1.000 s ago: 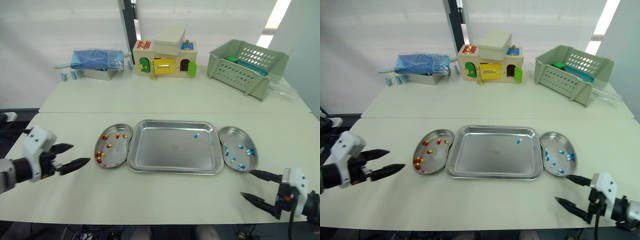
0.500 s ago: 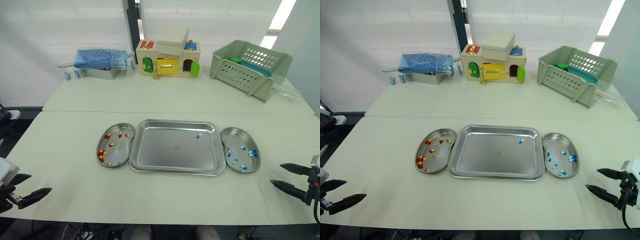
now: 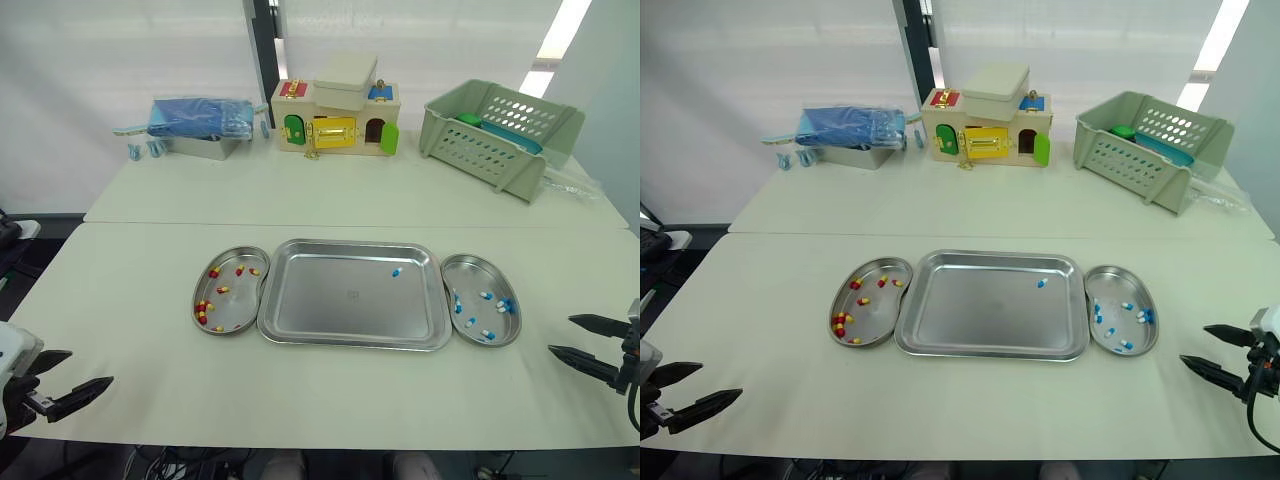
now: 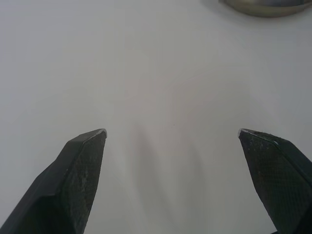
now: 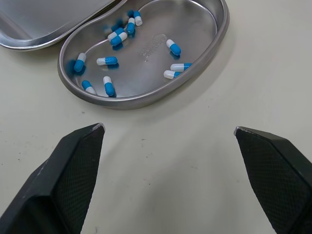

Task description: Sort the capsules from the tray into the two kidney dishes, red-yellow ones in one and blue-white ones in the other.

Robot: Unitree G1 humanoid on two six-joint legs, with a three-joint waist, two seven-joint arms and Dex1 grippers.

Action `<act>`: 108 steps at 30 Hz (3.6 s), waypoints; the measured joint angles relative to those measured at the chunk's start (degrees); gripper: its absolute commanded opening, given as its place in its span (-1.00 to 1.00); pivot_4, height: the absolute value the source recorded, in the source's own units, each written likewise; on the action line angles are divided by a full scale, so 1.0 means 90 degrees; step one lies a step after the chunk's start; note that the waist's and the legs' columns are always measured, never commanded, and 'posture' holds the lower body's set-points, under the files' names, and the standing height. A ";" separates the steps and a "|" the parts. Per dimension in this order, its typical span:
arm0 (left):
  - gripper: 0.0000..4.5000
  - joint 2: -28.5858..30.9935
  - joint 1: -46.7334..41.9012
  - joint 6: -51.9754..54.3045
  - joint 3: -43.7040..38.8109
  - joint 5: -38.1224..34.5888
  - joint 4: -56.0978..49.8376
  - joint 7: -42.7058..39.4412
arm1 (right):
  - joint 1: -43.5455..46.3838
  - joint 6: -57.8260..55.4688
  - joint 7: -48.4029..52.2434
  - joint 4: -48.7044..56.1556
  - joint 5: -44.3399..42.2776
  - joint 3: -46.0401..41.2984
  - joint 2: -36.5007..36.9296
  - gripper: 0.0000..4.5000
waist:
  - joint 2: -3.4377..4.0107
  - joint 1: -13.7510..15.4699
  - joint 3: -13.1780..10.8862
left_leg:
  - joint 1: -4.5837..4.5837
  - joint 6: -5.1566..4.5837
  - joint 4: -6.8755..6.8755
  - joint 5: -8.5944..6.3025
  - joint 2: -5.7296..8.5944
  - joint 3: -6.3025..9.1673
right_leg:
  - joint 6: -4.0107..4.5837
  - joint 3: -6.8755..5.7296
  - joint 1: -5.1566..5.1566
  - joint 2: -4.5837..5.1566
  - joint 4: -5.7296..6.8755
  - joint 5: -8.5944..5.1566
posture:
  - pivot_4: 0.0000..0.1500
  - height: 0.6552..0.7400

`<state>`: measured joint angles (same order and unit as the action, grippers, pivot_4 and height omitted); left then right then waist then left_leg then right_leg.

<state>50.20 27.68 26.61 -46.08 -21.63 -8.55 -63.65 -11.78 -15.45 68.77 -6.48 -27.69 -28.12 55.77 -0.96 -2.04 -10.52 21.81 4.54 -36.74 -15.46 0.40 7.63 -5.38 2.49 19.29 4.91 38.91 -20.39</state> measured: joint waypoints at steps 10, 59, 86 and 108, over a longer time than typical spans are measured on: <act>0.99 -0.1603 0.0521 -0.1561 0.0683 -0.0799 -0.1636 -0.0577 | 0.0352 0.0116 0.0212 -0.0433 0.0209 0.0038 0.0172 1.00 | 0.0014 -0.0012 0.0008 | 0.0001 0.0001 -0.0002 -0.0001 0.0004 -0.0014 | 0.0000 0.0010 -0.0002 0.0005 -0.0008 0.0000 | 1.00 1.00; 0.99 -0.3273 0.1314 -0.5287 0.3695 -0.0827 -0.1673 0.0074 | 0.4250 -0.4573 -0.5187 0.2629 0.0646 0.3912 -0.2788 1.00 | 0.0002 0.0015 0.0001 | 0.0032 0.0001 -0.0006 -0.0001 0.0005 0.0009 | -0.0001 -0.0002 0.0033 0.0000 0.0000 0.0001 | 1.00 1.00; 0.99 -0.3232 0.1413 -0.5528 0.3847 -0.0827 -0.1560 0.0347 | 0.4918 -0.4906 -0.5551 0.1614 0.1659 0.4517 -0.3756 1.00 | 0.0006 -0.0047 0.0002 | 0.0032 0.0000 -0.0001 -0.0001 0.0003 0.0008 | 0.0000 0.0001 0.0043 -0.0002 0.0004 0.0001 | 1.00 1.00; 1.00 -0.3064 0.1445 -0.5502 0.3982 -0.0826 -0.1611 0.0628 | 0.4957 -0.4832 -0.5516 0.1525 0.2093 0.4576 -0.3946 -0.35 | 0.0008 -0.0115 0.0003 | 0.0030 0.0000 0.0002 -0.0001 0.0002 0.0010 | 0.0000 0.0002 0.0043 -0.0004 0.0005 0.0001 | 1.00 1.00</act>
<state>22.62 40.68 -22.91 -10.24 -29.07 -23.04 -58.00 32.83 -58.93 19.12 7.24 -8.85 13.07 20.26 -0.89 -3.08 -10.49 22.08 4.54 -36.72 -15.47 0.42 7.72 -5.38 2.51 19.68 4.87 38.96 -20.38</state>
